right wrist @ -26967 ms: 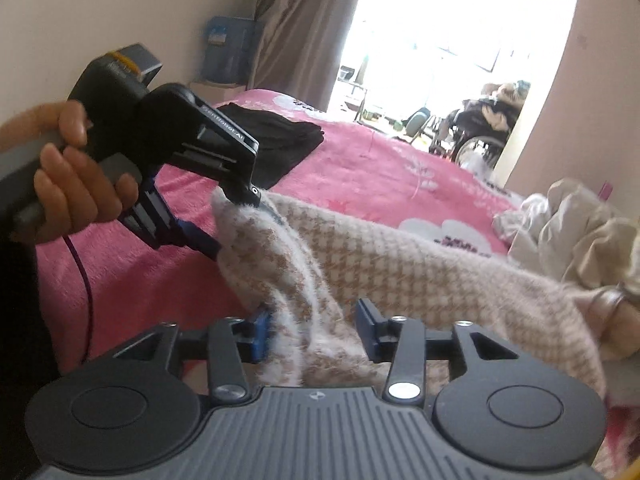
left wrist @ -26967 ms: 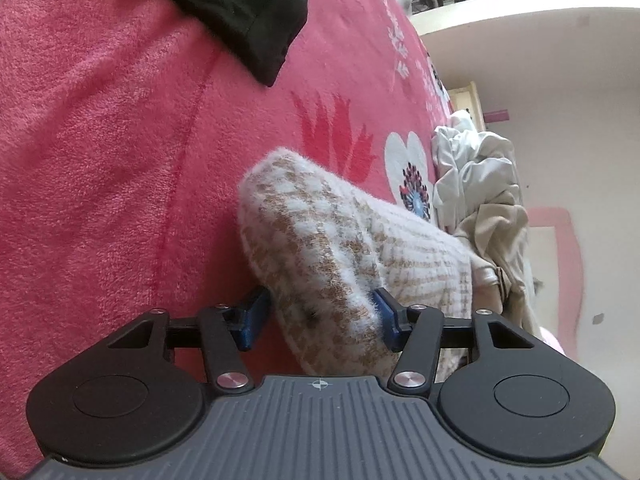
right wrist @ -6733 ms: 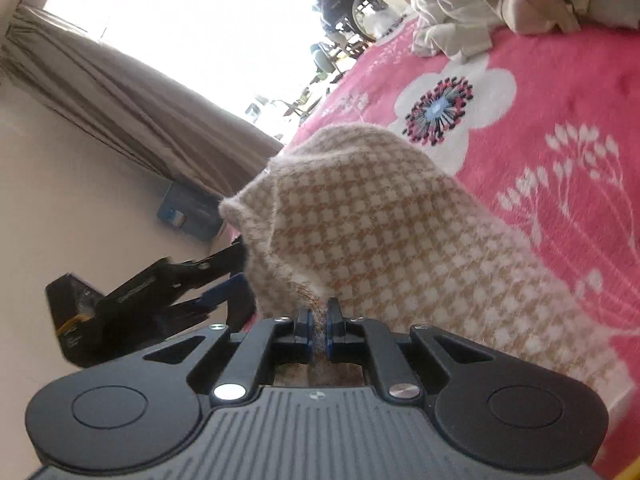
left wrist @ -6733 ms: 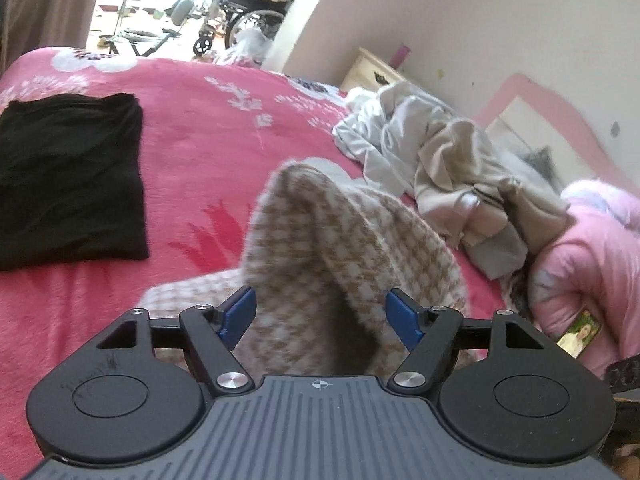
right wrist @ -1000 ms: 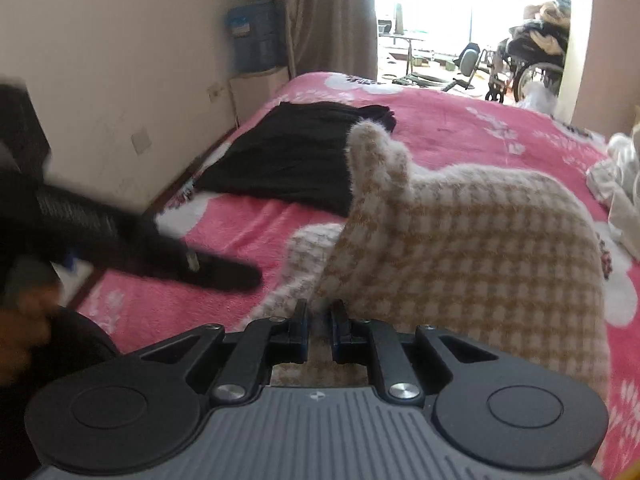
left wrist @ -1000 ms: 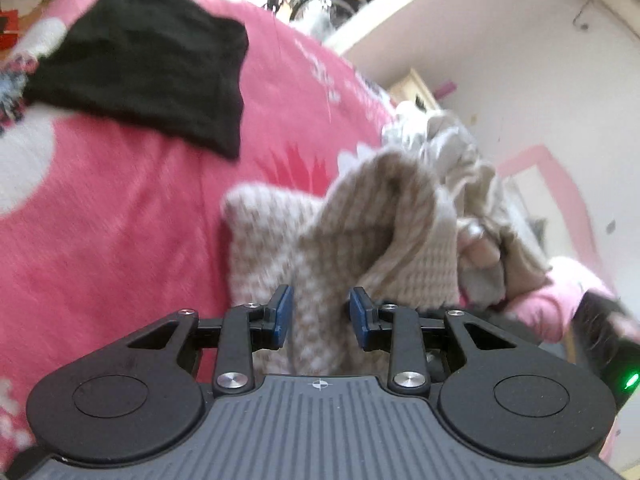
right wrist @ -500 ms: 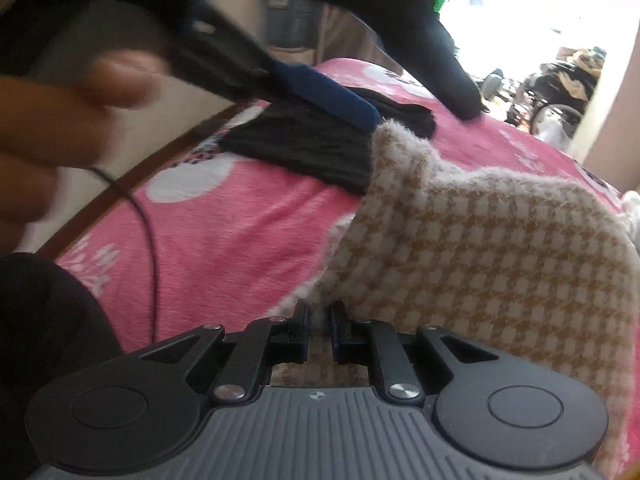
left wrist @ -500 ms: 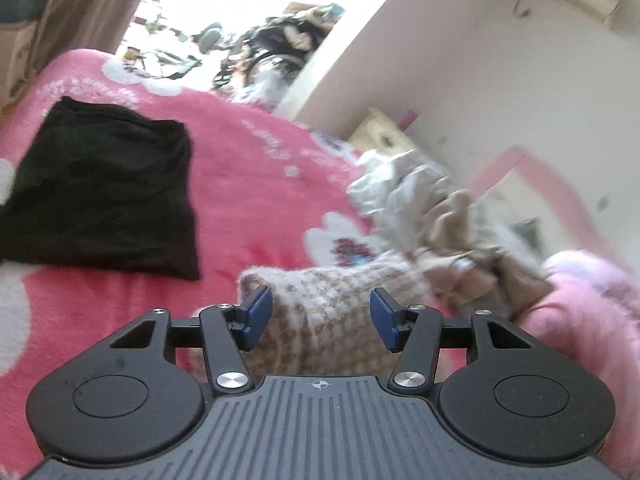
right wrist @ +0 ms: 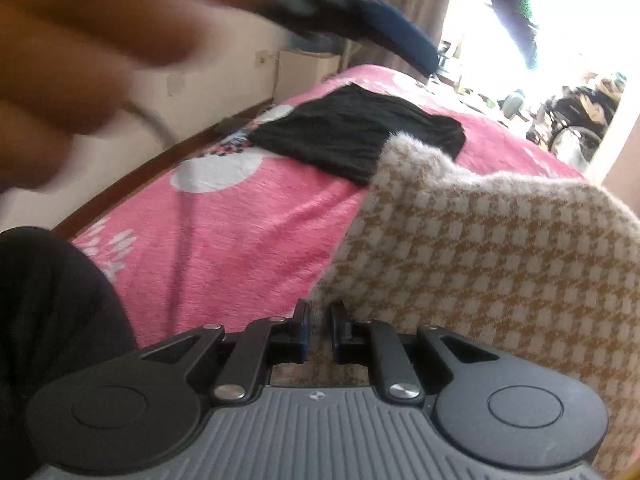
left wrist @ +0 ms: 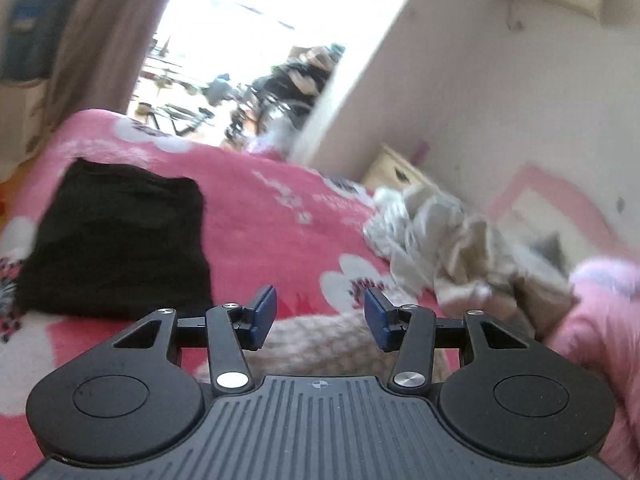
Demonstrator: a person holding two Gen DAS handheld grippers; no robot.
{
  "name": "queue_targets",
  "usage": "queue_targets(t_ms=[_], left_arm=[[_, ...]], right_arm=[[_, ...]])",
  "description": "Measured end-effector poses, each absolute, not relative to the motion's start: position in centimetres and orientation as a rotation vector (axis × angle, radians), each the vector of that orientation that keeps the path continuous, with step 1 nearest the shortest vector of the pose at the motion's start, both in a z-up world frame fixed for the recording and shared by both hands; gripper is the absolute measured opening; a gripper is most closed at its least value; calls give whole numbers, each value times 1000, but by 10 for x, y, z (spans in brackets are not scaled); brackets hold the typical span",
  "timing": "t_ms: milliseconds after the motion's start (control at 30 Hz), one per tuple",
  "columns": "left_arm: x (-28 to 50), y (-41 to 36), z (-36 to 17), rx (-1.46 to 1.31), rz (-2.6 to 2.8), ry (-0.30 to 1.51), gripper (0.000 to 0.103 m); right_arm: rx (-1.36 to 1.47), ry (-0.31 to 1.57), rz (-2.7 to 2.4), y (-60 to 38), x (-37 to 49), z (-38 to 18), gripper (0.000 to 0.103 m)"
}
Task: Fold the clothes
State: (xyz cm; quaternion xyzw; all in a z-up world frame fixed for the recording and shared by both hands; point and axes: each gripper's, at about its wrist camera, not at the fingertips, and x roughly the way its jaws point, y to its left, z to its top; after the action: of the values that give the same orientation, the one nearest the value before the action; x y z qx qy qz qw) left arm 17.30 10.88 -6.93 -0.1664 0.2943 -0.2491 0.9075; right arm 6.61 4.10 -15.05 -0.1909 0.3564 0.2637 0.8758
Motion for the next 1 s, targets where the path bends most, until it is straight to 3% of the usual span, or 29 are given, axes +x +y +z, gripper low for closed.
queue_targets(t_ms=[267,333,400,533,767,933,1000], left_arm=[[200,89,-129,-329,-537,738,51],[203,90,-135,-347,-550,736,51],[202,90,-136,-334,-559,723,51],[198,85,-135,-284,-569,704,50],[194,82,-135,-250,-556,699,49],[187,77,-132,-207,-521,704,49],[183,76,-131,-186,-507,705,49]], right_arm=[[-464,725,580,40,60,-171,16],[-446,713,588,36,58,-169,22],[-442,708,607,32,53,-165,39],[-427,680,653,5,30,-141,44],[-90,607,571,-121,43,-61,42],[-124,484,393,-138,102,-37,38],[-109,466,334,-135,127,-37,26]])
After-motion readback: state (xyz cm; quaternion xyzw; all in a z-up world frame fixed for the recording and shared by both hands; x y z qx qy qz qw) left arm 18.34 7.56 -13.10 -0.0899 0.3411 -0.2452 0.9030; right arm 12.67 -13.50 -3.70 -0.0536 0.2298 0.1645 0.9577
